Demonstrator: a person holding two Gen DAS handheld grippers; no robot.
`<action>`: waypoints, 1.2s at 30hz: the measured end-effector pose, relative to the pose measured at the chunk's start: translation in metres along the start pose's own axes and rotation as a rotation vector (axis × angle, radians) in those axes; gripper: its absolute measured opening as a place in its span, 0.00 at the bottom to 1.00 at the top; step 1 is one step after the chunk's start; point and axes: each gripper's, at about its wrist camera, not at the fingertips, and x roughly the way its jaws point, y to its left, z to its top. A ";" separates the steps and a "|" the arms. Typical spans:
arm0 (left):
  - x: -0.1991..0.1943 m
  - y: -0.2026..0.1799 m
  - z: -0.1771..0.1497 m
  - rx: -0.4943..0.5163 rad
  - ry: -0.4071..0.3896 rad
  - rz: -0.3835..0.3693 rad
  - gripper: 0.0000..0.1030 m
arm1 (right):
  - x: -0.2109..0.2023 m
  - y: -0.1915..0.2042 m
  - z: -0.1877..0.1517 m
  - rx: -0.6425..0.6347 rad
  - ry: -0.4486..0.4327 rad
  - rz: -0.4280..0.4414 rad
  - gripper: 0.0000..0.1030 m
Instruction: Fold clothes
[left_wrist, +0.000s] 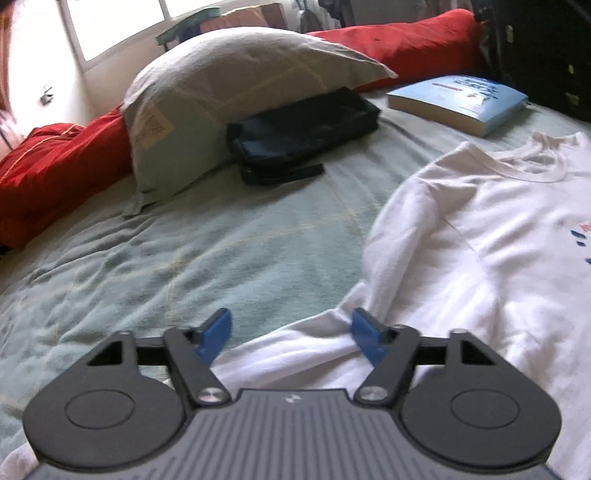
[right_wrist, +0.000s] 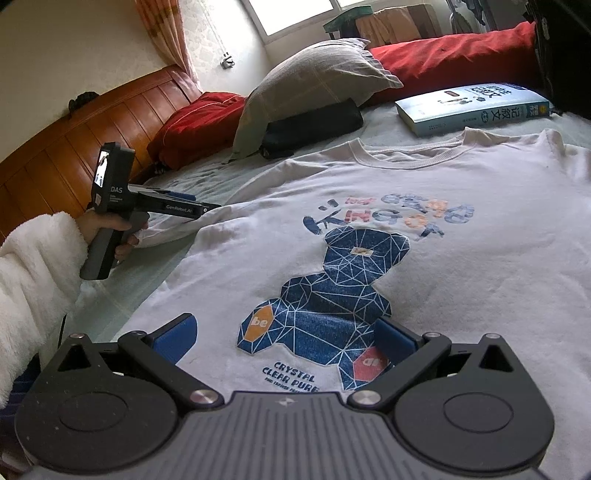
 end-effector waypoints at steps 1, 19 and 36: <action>-0.001 -0.002 0.000 0.010 0.002 -0.014 0.49 | 0.000 0.000 0.000 -0.002 0.000 -0.001 1.00; 0.021 0.010 0.028 -0.162 0.018 0.138 0.04 | 0.000 0.000 -0.001 0.002 -0.005 0.004 1.00; 0.069 -0.026 0.083 -0.407 0.117 -0.004 0.38 | -0.002 -0.004 0.000 0.028 -0.017 0.022 1.00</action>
